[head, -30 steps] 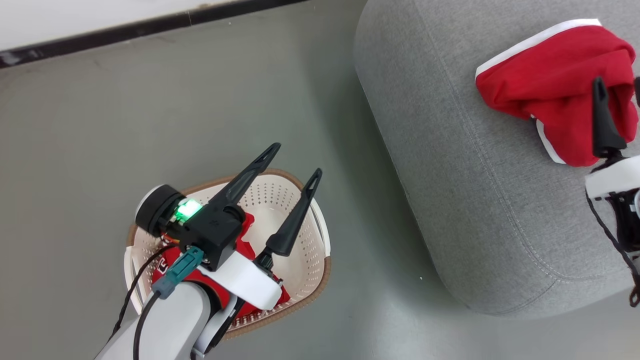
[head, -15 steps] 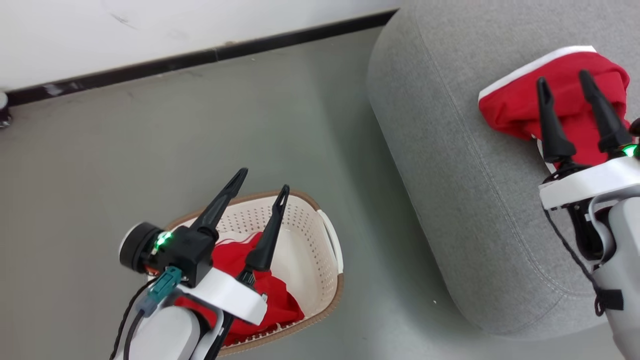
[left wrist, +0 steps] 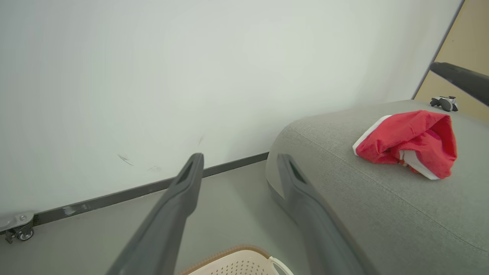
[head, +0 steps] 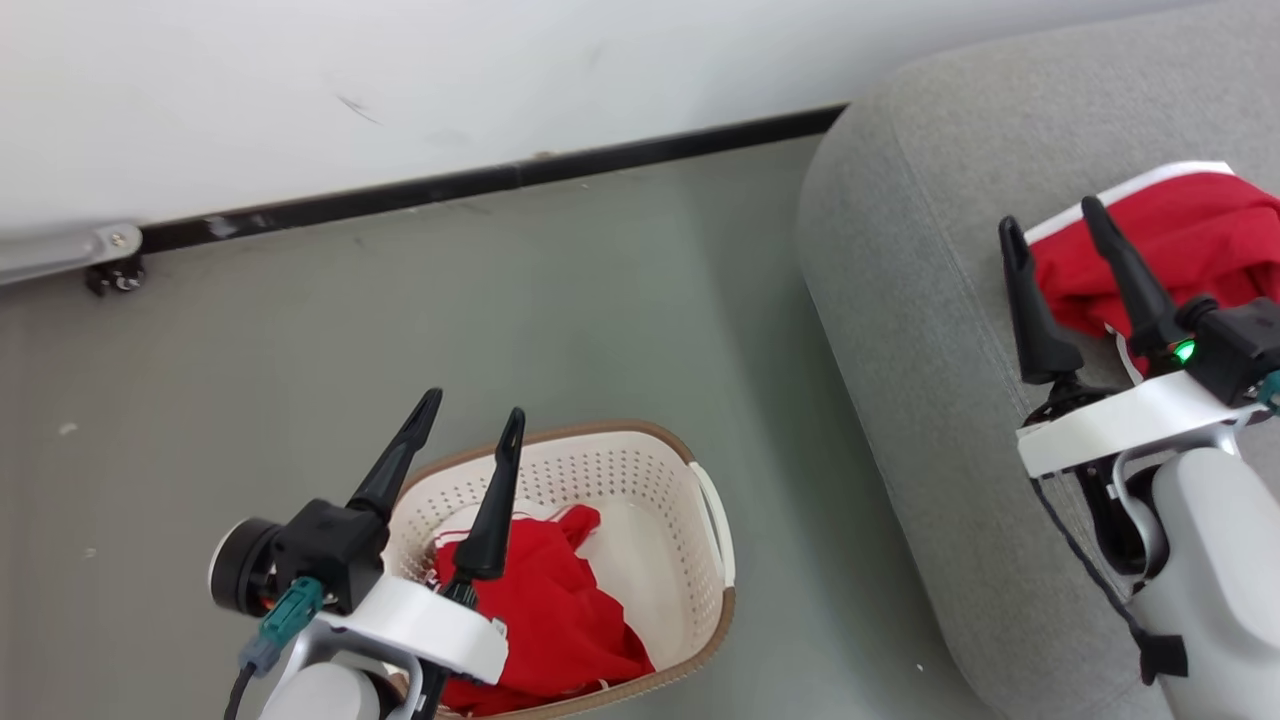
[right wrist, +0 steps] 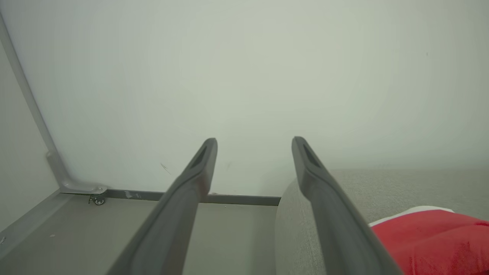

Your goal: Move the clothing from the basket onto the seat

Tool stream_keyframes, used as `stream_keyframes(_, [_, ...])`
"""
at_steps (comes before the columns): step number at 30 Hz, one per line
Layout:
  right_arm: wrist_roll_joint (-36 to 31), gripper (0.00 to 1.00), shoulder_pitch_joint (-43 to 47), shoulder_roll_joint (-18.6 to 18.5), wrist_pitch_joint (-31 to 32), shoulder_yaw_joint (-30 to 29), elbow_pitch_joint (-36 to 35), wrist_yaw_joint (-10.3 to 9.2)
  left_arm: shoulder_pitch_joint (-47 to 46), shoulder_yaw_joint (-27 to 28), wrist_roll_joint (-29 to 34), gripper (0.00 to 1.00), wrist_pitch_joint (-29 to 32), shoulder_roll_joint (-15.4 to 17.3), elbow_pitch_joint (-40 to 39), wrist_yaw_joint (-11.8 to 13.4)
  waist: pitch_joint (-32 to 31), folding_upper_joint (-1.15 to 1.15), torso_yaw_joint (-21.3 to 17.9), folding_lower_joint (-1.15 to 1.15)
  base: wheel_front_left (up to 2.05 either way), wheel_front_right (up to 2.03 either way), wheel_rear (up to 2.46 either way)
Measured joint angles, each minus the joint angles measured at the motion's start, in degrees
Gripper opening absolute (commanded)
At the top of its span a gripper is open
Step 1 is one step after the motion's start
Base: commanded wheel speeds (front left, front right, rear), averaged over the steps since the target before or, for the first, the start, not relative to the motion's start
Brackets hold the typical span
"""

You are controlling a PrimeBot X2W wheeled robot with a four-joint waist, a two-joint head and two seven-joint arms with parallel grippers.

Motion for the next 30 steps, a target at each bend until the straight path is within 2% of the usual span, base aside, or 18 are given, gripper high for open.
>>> stream_keyframes(20, [-4.5, 1.0, 10.0, 5.4, 0.0, -0.1, -2.2, 0.0, 8.7, 6.5, -1.4, 1.0, -0.1, -1.1, -0.9, 3.1, -8.1, 0.0, 5.7, 0.0, 0.0, 0.0, 0.0])
stream_keyframes(30, [-7.0, 1.0, 16.2, 7.9, 0.4, -1.7, -4.0, 0.0, 13.0, 8.5, -1.6, 1.0, -0.1, -1.1, -1.4, 3.6, -11.9, 0.0, 8.3, 0.0, 0.0, 0.0, 0.0])
